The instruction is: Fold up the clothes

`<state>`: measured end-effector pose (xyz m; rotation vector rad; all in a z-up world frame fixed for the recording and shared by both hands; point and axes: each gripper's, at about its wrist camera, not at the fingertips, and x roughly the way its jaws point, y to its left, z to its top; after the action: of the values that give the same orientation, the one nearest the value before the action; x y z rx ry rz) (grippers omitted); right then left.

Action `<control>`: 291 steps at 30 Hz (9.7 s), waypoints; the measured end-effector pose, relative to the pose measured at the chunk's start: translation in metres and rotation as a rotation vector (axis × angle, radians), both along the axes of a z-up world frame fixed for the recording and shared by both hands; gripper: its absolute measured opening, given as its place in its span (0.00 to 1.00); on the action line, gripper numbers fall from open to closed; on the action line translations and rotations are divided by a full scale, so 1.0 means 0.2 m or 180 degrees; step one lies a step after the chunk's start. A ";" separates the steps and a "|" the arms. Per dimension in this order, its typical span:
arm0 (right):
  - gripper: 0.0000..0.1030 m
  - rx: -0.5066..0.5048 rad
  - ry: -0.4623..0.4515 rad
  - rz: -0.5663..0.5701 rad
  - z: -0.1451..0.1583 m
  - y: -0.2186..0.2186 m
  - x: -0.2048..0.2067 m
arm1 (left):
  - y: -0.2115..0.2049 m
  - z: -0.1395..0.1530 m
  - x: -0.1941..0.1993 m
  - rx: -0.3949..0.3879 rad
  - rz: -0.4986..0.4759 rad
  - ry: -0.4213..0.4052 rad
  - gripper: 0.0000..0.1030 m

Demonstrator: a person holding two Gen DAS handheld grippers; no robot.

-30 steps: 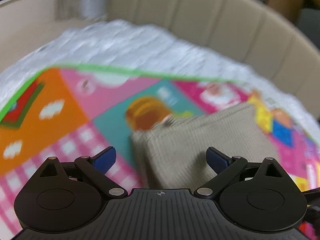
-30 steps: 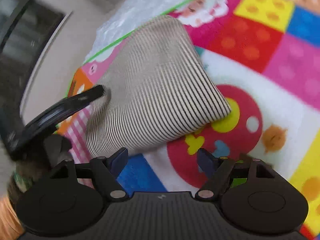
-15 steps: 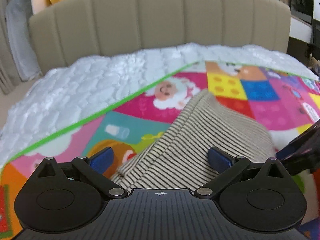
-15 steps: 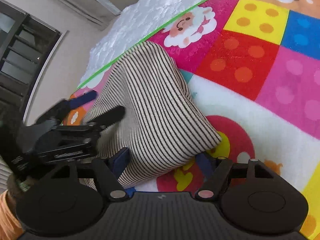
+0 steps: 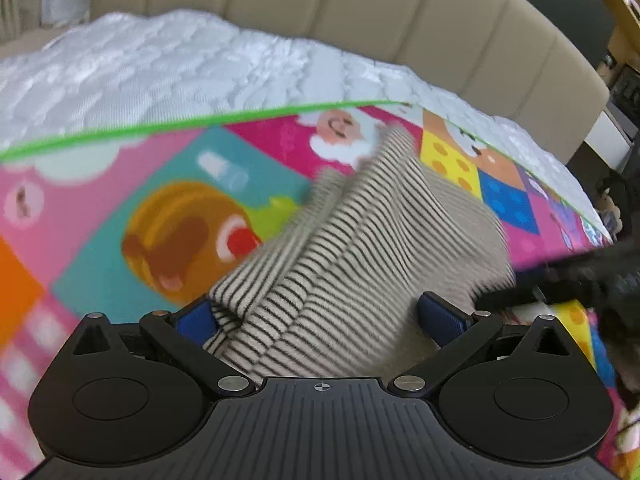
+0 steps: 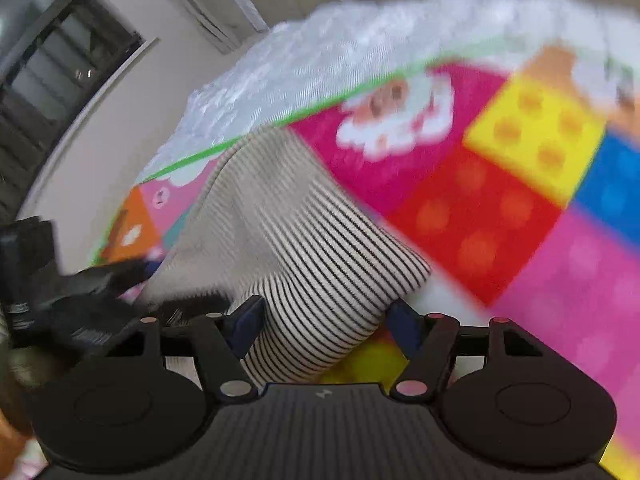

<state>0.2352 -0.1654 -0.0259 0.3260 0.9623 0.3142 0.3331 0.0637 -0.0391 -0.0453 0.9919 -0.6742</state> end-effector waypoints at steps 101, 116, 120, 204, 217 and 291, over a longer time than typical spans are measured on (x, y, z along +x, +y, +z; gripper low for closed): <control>0.77 -0.1549 -0.0959 0.1561 0.02 0.43 -0.67 | 0.04 0.10 -0.34 -0.0256 0.0399 -0.0008 0.64; 0.91 -0.0951 -0.1022 0.1120 0.19 0.31 -0.64 | 0.00 0.09 -0.37 -0.0138 0.0329 -0.0126 0.76; 0.91 -0.0388 -0.0722 0.0435 0.24 0.12 -0.48 | 0.01 0.08 -0.36 -0.0180 0.0337 -0.0138 0.76; 0.89 0.0118 0.0108 0.0567 -0.17 0.02 -0.16 | 0.04 -0.09 -0.46 -0.0373 0.0207 0.0573 0.90; 0.75 0.0401 0.0142 0.0790 -0.16 0.28 -0.08 | 0.28 -0.08 -0.43 -0.0701 0.0687 0.0759 0.66; 1.00 -0.0687 -0.0877 0.0563 -0.19 0.26 -0.96 | 0.29 -0.11 -1.35 0.1090 0.1917 -0.0620 1.00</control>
<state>0.0442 -0.1134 -0.0641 -0.0016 0.7456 0.4015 0.0624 0.1212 -0.0611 0.0228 0.8341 0.0461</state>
